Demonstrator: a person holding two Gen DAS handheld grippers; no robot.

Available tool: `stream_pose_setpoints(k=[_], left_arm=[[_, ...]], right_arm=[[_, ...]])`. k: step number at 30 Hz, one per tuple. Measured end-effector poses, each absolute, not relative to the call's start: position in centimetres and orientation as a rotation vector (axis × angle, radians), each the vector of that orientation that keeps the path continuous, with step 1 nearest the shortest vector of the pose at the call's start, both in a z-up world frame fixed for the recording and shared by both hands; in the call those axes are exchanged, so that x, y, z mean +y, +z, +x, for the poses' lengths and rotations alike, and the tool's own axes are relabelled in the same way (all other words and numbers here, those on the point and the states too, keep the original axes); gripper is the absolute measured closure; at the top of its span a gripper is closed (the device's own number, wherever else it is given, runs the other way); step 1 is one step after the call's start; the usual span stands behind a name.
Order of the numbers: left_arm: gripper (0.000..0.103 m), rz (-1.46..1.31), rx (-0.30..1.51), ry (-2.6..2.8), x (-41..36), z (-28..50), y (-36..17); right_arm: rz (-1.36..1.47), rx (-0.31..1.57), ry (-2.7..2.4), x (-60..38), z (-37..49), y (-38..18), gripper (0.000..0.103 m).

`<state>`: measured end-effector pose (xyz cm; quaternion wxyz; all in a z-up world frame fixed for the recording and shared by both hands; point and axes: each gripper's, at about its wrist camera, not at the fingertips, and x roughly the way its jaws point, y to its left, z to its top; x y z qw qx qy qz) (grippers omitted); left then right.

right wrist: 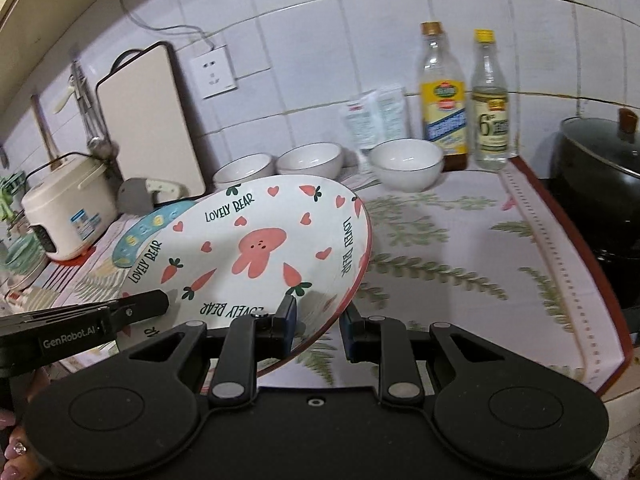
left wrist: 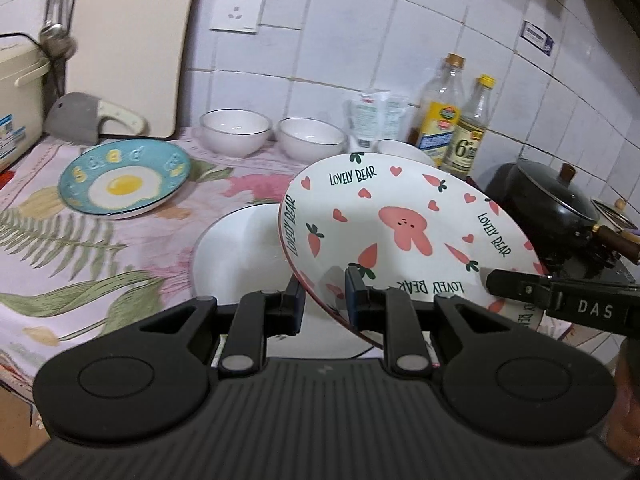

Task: Organize plates and bowls
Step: 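Lift the Lovely Bear plate and carry it over the white plate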

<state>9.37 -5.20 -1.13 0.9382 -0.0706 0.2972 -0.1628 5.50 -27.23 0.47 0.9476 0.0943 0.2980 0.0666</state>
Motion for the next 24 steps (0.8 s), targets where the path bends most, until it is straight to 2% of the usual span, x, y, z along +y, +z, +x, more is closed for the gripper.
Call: stream_pose_setpoints(k=[24], left_arm=[[0.083,-0.156,0.709,-0.274,-2.3,13.1,-6.5]], right_arm=[[0.223,0.698,0.174,-23.6,10.2,-4.4,0.075]])
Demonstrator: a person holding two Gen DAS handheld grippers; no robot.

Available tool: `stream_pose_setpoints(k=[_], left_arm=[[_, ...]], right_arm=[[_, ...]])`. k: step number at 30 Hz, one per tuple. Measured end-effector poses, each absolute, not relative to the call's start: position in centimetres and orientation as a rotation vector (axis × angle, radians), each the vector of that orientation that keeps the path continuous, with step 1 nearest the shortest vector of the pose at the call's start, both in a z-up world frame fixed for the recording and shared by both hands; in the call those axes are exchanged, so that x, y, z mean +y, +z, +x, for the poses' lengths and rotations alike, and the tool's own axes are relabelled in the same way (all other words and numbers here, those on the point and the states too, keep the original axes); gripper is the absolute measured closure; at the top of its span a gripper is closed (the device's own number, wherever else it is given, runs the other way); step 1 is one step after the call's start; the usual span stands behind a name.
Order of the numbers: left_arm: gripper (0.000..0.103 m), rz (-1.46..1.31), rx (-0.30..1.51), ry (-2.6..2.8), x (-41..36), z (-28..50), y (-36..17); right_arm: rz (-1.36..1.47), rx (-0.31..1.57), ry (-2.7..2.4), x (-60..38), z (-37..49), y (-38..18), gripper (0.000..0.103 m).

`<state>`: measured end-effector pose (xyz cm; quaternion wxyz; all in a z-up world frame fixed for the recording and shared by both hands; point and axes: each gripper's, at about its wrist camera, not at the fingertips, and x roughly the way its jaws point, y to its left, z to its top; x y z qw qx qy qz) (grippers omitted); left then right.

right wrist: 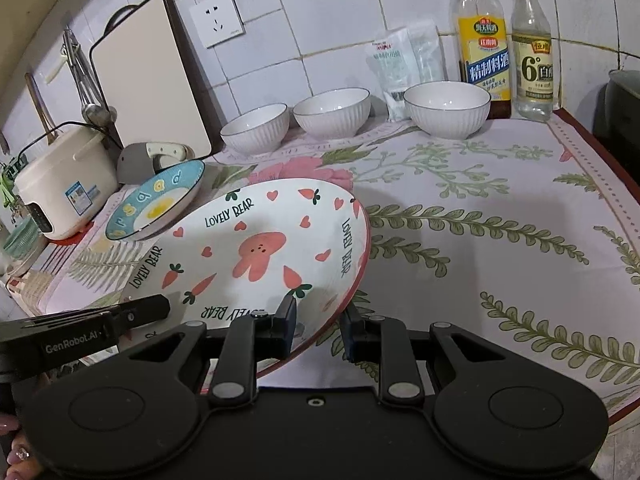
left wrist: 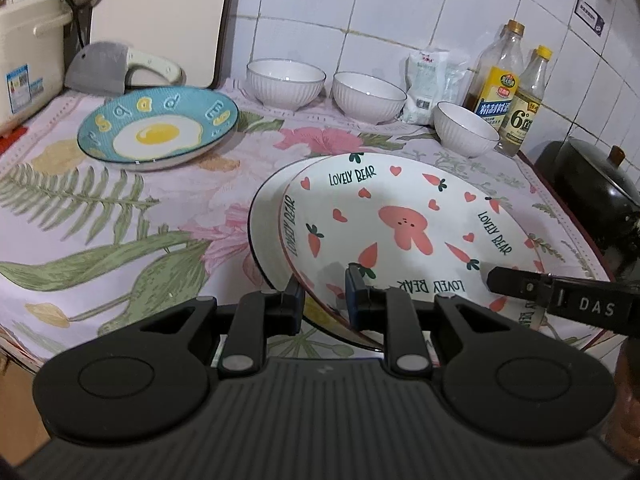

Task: Organize plates and bowls
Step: 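Lift the Lovely Bear plate and carry it over the white plate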

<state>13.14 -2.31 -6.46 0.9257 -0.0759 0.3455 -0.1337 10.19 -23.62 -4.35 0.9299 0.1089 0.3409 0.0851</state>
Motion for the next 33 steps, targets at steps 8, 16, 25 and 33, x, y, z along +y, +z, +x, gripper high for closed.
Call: stream_pose_setpoints(k=[8,16,25,33], left_arm=[[0.083,-0.194,0.732,-0.296,-2.1,13.8,-6.8],[0.082,-0.208,0.746,-0.273,-2.4,14.6,-6.8],[0.082,-0.174,0.828,-0.327,-2.1,16.1,-6.2],[0.082,-0.125,0.904,-0.372,-2.1,16.6,-5.1]], right_arm=[[0.166,0.691,0.156,-23.2,11.0,-4.4,0.075],[0.149,0.687,0.157,-22.9,11.9,-4.9,0.071],[0.066,0.69,0.178,-22.4,13.4,-5.0,0.066],[0.062,0.669,0.189,-22.6,13.5,-5.3,0.066]])
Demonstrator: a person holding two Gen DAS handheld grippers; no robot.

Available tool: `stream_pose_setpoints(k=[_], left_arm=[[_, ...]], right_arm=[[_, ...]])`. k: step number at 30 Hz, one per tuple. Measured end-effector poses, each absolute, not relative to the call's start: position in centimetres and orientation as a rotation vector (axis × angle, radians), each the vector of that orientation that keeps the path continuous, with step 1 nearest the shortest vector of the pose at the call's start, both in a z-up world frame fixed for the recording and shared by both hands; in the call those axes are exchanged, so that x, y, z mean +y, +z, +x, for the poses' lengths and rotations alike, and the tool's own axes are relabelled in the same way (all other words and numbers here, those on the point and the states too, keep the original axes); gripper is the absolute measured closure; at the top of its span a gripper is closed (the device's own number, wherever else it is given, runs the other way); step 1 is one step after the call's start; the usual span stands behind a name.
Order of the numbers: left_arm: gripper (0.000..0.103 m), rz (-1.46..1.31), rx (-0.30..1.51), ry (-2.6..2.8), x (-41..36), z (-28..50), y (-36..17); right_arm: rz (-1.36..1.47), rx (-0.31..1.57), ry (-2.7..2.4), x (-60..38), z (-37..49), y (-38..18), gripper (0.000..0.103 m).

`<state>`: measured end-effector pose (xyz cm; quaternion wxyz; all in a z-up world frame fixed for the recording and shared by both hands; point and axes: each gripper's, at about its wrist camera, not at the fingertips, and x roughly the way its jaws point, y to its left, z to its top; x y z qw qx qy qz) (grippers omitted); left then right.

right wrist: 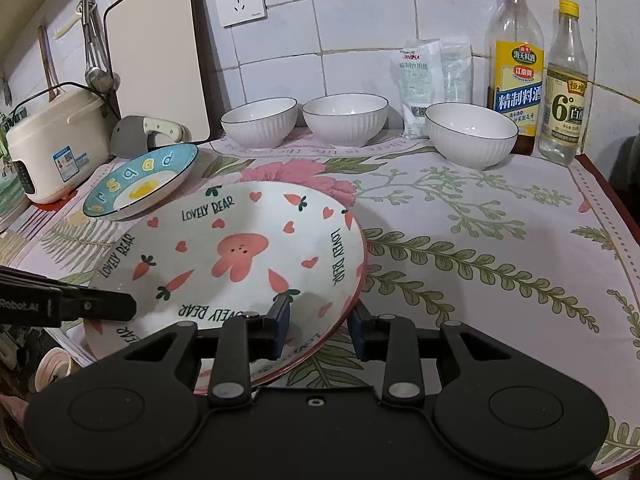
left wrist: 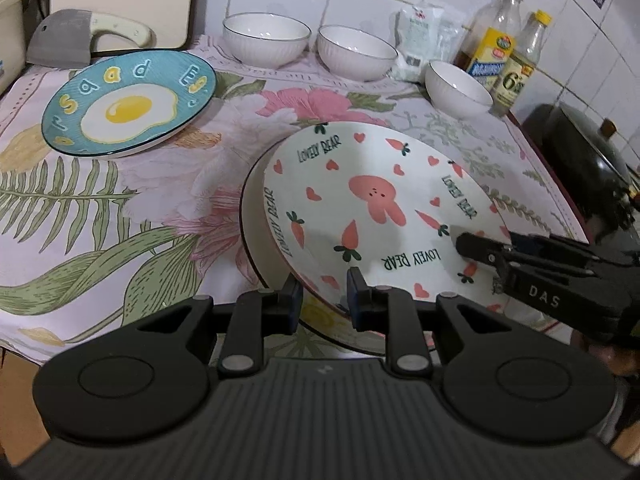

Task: Organize plates and bowls
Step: 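Lift the Lovely Bear plate and carry it over the white plate, then lower the Lovely Bear plate onto the white plate and open both grippers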

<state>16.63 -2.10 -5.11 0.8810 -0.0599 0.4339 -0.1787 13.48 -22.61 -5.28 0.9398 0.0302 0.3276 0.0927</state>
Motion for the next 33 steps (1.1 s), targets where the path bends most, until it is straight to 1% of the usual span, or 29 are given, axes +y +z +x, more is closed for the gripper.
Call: stream_pose_setpoints(k=[7,16,19,21,22,23,26,33], left_arm=[[0.08,-0.044,0.955,-0.379,-2.8,17.2,-3.9],[0.079,0.012,1.069,-0.355,-3.4,19.0,-2.8],[0.074,0.044,1.058,-0.335,-3.8,18.9,-2.8],[0.069,0.076,1.036,-0.3,-4.1,18.6,-2.7],[0.064,0.107,1.028,-0.272,-4.4,18.4,-2.9],[0.063,0.127,1.004,-0.265,-4.5,18.2,-2.9],[0.064,0.165,0.941,-0.239,-4.7,17.8,-2.8],[0.063,0.155,0.914,-0.269,-4.3,16.8,-2.7]], right_arm=[[0.055,0.658,0.193,-22.7,13.8,-5.5,0.066],[0.087,0.648,0.214,-22.9,13.6,-6.1,0.065],[0.085,0.636,0.21,-22.8,13.4,-6.2,0.065],[0.084,0.627,0.21,-22.8,13.2,-6.2,0.065],[0.081,0.622,0.211,-22.8,13.0,-6.2,0.065],[0.077,0.615,0.214,-22.9,12.9,-6.2,0.065],[0.081,0.606,0.217,-22.9,12.7,-6.2,0.065],[0.058,0.57,0.222,-22.7,11.1,-5.5,0.065]])
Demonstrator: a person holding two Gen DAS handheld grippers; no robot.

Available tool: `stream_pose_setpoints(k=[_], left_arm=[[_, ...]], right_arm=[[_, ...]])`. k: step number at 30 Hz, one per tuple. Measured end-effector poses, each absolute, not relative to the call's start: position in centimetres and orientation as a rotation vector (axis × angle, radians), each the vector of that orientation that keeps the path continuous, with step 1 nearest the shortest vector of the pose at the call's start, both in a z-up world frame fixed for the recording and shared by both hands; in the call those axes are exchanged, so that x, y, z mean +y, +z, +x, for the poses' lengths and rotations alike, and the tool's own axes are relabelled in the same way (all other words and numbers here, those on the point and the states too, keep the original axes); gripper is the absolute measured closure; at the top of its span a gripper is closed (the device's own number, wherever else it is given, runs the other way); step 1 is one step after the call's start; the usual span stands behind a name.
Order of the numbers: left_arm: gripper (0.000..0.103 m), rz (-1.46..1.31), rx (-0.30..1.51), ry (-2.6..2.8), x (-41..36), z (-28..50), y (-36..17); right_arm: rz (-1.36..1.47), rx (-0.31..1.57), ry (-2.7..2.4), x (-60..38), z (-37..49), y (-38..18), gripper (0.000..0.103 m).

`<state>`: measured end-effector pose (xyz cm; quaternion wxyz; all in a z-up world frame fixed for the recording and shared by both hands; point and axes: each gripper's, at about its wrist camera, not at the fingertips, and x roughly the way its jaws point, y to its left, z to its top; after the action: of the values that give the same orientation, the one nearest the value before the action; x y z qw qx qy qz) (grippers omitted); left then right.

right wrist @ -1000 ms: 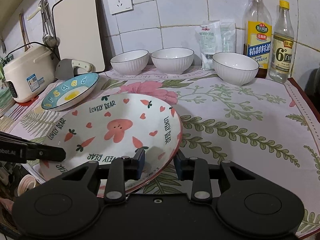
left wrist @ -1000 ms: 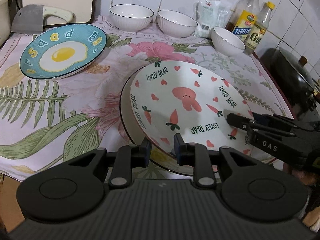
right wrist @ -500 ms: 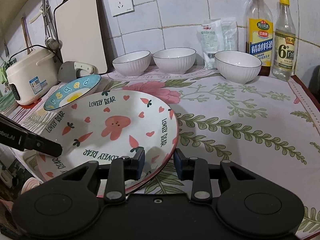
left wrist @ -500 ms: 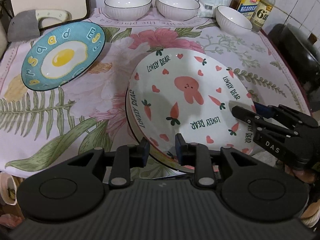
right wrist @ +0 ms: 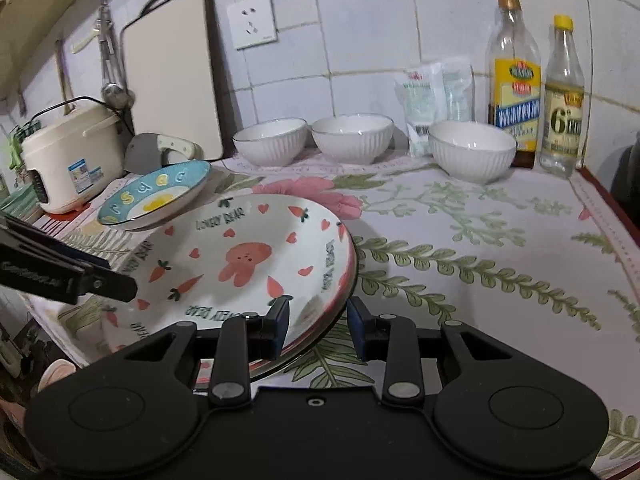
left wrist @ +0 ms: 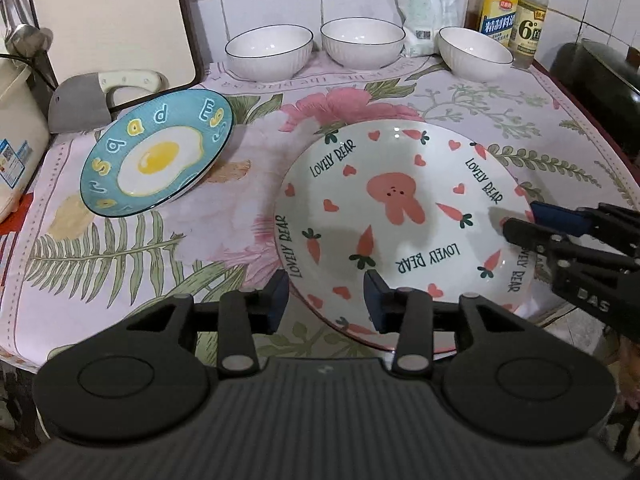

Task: Organize plates and bowls
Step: 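Lower the Lovely Bear plate onto the white plate and open both grippers, then move both grippers toward the blue egg-print plate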

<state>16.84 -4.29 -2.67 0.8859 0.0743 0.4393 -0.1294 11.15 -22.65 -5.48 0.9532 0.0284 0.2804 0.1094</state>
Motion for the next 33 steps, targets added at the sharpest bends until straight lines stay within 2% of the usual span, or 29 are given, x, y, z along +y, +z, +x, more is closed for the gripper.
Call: stream_pose_setpoints(k=[3,5,7,11,15,19,26,33], left_arm=[[0.062,0.136,0.906,-0.286,-3.8,16.0,-2.7],[0.062,0.145,0.877,-0.293,-3.4,15.0,-2.5],[0.061,0.161,0.836,-0.296,-3.0,13.9,-2.2],[0.056,0.167,0.765,-0.316,-1.8,11.8,-1.2],[0.053,0.17,0.706,-0.331,-0.4,10.0,-0.2],[0.05,0.156,0.655,-0.353,1.7,8.3,0.6],[0.041,0.137,0.592,-0.348,5.3,6.6,1.5],[0.038,0.085,0.572,-0.348,9.7,7.2,2.5]], right_arm=[[0.034,0.545,0.238,-22.3,9.9,-4.4,0.065],[0.008,0.533,0.237,-21.9,9.1,-3.7,0.061],[-0.025,0.522,0.232,-21.2,8.3,-3.0,0.052],[-0.073,0.502,0.236,-19.7,6.7,-1.8,0.04],[-0.076,0.491,0.256,-18.5,5.5,-0.9,0.019],[-0.069,0.477,0.281,-17.4,4.4,-0.2,0.01],[-0.043,0.471,0.317,-15.3,3.2,1.0,0.006],[-0.052,0.459,0.352,-11.8,3.7,2.9,0.005]])
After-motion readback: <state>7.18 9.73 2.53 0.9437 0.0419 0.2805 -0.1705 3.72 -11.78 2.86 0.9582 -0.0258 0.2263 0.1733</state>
